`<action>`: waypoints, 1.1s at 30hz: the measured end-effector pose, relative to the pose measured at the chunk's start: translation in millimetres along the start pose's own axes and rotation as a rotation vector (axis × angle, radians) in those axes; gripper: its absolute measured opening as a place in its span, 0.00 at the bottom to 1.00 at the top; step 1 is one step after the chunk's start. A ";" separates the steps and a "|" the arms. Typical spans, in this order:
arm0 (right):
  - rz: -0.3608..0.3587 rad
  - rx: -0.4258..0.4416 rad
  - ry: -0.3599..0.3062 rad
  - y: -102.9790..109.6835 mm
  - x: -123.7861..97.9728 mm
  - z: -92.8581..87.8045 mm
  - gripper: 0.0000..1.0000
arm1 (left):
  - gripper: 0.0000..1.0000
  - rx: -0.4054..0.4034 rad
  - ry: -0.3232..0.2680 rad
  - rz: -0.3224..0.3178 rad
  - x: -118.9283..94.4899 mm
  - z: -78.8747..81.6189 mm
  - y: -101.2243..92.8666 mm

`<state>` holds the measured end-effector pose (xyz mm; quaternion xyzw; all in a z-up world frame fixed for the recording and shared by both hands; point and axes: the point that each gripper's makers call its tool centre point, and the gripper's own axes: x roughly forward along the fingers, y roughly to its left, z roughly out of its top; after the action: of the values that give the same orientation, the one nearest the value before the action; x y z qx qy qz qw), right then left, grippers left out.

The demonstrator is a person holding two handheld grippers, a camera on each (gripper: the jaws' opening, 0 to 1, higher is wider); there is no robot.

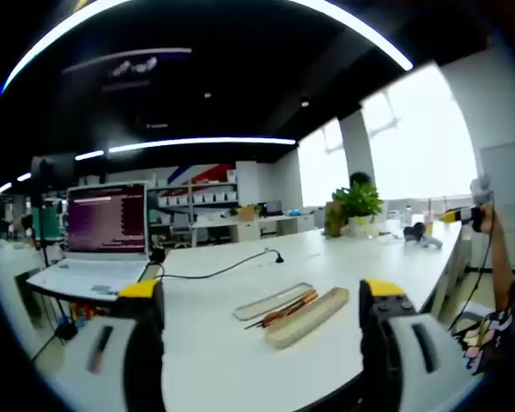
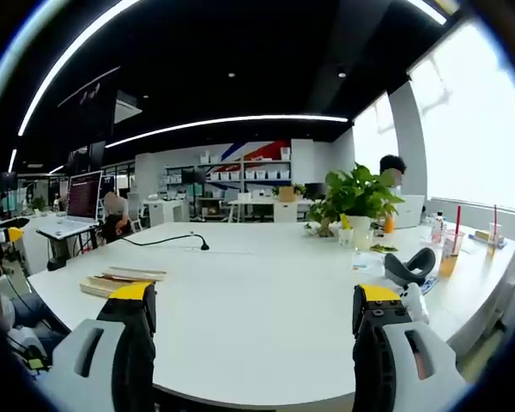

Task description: Arrange the utensils inside the cutlery case until each visible utensil rests in its matching compartment.

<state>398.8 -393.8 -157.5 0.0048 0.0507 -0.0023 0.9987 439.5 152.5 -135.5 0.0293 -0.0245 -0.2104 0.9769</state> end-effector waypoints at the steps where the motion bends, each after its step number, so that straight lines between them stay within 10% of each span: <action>1: 0.003 0.001 0.001 0.4 0.3 -0.3 0.99 | 1.00 -0.001 0.001 -0.002 0.2 -0.2 -0.2; 33: 0.042 -0.007 -0.020 12.6 9.1 4.4 0.99 | 1.00 -0.025 -0.021 0.003 3.2 -1.7 4.8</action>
<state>408.3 -381.2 -153.9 0.0024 0.0405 0.0189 0.9990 444.6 155.7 -136.7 0.0150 -0.0324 -0.2098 0.9771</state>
